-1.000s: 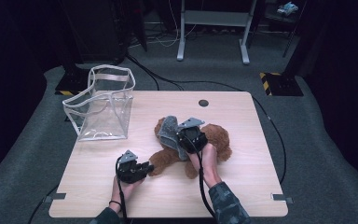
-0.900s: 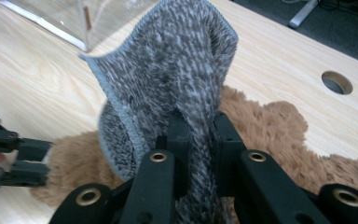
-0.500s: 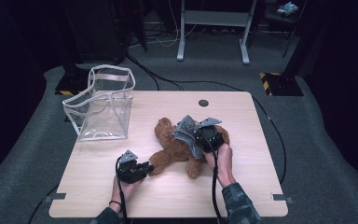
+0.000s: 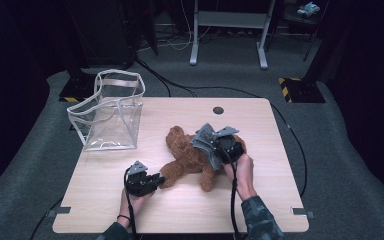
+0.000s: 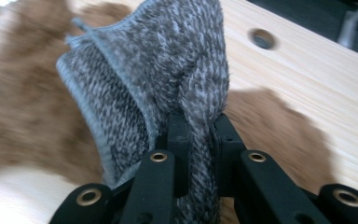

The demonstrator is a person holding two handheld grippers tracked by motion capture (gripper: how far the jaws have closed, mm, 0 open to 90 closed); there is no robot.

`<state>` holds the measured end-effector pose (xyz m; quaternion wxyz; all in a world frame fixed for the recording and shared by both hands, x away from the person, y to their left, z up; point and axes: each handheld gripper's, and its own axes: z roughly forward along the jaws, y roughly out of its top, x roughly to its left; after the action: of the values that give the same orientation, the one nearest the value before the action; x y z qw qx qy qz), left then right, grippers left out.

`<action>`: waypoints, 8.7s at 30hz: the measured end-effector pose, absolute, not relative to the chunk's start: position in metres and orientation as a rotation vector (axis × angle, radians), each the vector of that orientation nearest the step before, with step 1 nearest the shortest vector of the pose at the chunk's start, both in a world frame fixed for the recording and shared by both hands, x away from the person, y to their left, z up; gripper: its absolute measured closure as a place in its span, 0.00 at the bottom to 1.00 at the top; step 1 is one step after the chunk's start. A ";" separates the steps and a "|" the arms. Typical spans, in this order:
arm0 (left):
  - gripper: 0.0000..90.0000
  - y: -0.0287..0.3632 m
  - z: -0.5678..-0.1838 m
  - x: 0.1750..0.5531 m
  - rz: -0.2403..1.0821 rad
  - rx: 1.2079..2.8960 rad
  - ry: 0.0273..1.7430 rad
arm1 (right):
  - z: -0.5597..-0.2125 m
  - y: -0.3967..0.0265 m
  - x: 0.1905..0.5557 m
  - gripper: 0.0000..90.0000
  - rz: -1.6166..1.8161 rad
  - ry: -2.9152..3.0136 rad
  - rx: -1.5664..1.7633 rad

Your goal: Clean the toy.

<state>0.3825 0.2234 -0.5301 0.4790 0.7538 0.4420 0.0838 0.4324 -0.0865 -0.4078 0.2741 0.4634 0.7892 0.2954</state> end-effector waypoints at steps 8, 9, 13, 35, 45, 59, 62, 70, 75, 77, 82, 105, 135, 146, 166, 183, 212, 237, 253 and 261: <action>0.80 0.223 -0.530 0.382 0.197 1.836 1.085 | -0.393 -0.048 0.431 0.90 0.957 2.172 1.177; 0.80 0.223 -0.530 0.382 0.198 1.836 1.085 | -0.394 -0.041 0.433 0.90 0.956 2.188 1.156; 0.80 0.223 -0.530 0.382 0.199 1.836 1.086 | -0.406 -0.031 0.437 0.91 0.890 2.212 1.125; 0.81 0.223 -0.530 0.383 0.202 1.831 1.091 | -0.410 -0.160 0.432 0.91 0.771 1.950 1.391; 0.81 0.223 -0.530 0.383 0.208 1.838 1.085 | -0.459 -0.185 0.439 0.91 0.716 1.948 1.568; 0.81 0.223 -0.530 0.383 0.207 1.839 1.083 | -0.397 -0.183 0.422 0.91 0.865 1.904 1.428; 0.81 0.223 -0.530 0.383 0.207 1.839 1.084 | -0.394 -0.171 0.425 0.91 0.884 1.933 1.406; 0.81 0.223 -0.530 0.383 0.208 1.839 1.083 | -0.457 -0.183 0.441 0.91 0.774 1.966 1.594; 0.81 0.223 -0.530 0.383 0.208 1.839 1.083 | -0.450 -0.191 0.428 0.91 0.830 1.944 1.578; 0.81 0.223 -0.530 0.383 0.208 1.839 1.083 | -0.423 -0.189 0.416 0.91 0.910 1.923 1.510; 0.81 0.223 -0.530 0.383 0.202 1.851 1.080 | -0.382 -0.164 0.401 0.91 1.042 1.940 1.369; 0.81 0.222 -0.530 0.383 0.200 1.836 1.089 | -0.480 -0.095 0.369 0.91 1.020 2.282 1.348; 0.81 0.223 -0.530 0.383 0.200 1.833 1.089 | -0.459 -0.055 0.373 0.91 0.837 2.374 1.220; 0.81 0.223 -0.530 0.383 0.195 1.830 1.092 | -0.434 -0.053 0.368 0.90 1.007 2.301 1.153; 0.81 0.223 -0.530 0.383 0.196 1.828 1.093 | -0.487 -0.079 0.356 0.91 0.725 2.369 1.282; 0.81 0.223 -0.530 0.383 0.198 1.833 1.090 | -0.465 -0.090 0.380 0.91 0.882 2.216 1.309; 0.80 0.223 -0.530 0.383 0.200 1.835 1.088 | -0.457 -0.016 0.393 0.91 0.941 2.404 1.208; 0.80 0.223 -0.530 0.383 0.196 1.831 1.091 | -0.456 0.018 0.399 0.90 1.042 2.453 1.117; 0.80 0.223 -0.530 0.383 0.205 1.840 1.083 | -0.449 0.043 0.430 0.90 0.925 2.439 1.142; 0.80 0.222 -0.530 0.382 0.189 1.823 1.098 | -0.405 0.016 0.416 0.90 1.012 2.325 1.097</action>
<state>0.3823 0.2224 -0.5304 0.4815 0.7478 0.4505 0.0775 0.4164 0.0165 -0.4049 0.1882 0.3899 0.8265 0.3599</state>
